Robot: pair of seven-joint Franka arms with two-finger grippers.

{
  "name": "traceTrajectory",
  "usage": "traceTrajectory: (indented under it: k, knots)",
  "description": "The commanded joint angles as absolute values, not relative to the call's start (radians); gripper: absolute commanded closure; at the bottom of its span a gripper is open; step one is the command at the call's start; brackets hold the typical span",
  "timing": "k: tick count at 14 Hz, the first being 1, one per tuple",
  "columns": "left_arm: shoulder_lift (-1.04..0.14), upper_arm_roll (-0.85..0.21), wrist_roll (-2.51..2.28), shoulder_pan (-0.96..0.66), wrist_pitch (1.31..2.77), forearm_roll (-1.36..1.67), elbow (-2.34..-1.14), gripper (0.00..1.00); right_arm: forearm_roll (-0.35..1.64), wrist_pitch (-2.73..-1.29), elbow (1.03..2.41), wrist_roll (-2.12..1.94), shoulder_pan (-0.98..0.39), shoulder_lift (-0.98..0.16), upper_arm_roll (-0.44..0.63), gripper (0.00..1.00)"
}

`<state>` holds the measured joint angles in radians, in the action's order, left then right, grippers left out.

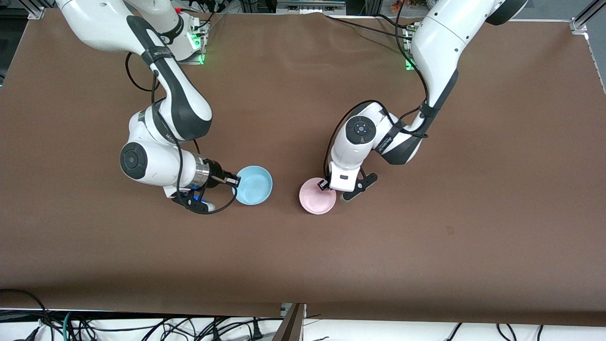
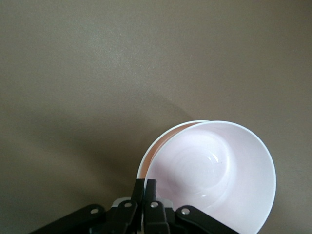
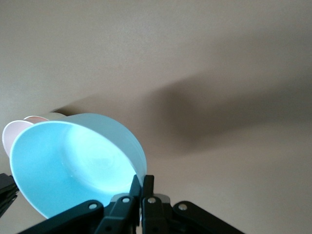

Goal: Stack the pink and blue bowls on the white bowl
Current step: 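Release the pink bowl while the right gripper carries the blue bowl toward it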

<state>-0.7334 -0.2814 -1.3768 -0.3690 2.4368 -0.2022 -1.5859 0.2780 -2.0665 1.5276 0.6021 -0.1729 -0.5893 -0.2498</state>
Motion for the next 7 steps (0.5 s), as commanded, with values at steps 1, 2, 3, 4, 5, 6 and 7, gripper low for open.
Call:
traceTrajectory:
  k: [1, 2, 3, 4, 5, 6, 7]
  knots:
    - [-0.749, -0.245, -1.414, -0.41, 2.433, -0.232, -1.552, 1.0, 0.295, -2.089, 1.499, 0.65, -0.189, -0.607, -0.25, 1.0]
    - [-0.749, -0.245, -1.414, -0.41, 2.433, -0.232, -1.552, 1.0, 0.295, -2.111, 1.497, 0.667, -0.198, -0.609, -0.25, 1.0]
    - [-0.749, -0.245, -1.414, -0.408, 2.433, -0.232, -1.552, 0.94, 0.295, -2.124, 1.497, 0.679, -0.207, -0.611, -0.25, 1.0]
    - [-0.749, -0.245, -1.414, -0.408, 2.433, -0.232, -1.551, 0.85, 0.295, -2.135, 1.497, 0.692, -0.213, -0.612, -0.25, 1.0]
    - [-0.75, -0.245, -1.414, -0.408, 2.433, -0.232, -1.551, 0.61, 0.296, -2.144, 1.497, 0.71, -0.219, -0.62, -0.252, 1.0]
    - [-0.75, -0.245, -1.413, -0.408, 2.433, -0.233, -1.551, 0.36, 0.296, -2.155, 1.488, 0.731, -0.225, -0.626, -0.25, 1.0]
    - [-0.749, -0.244, -1.408, -0.408, 2.433, -0.233, -1.548, 0.21, 0.296, -2.169, 1.473, 0.773, -0.242, -0.638, -0.25, 1.0]
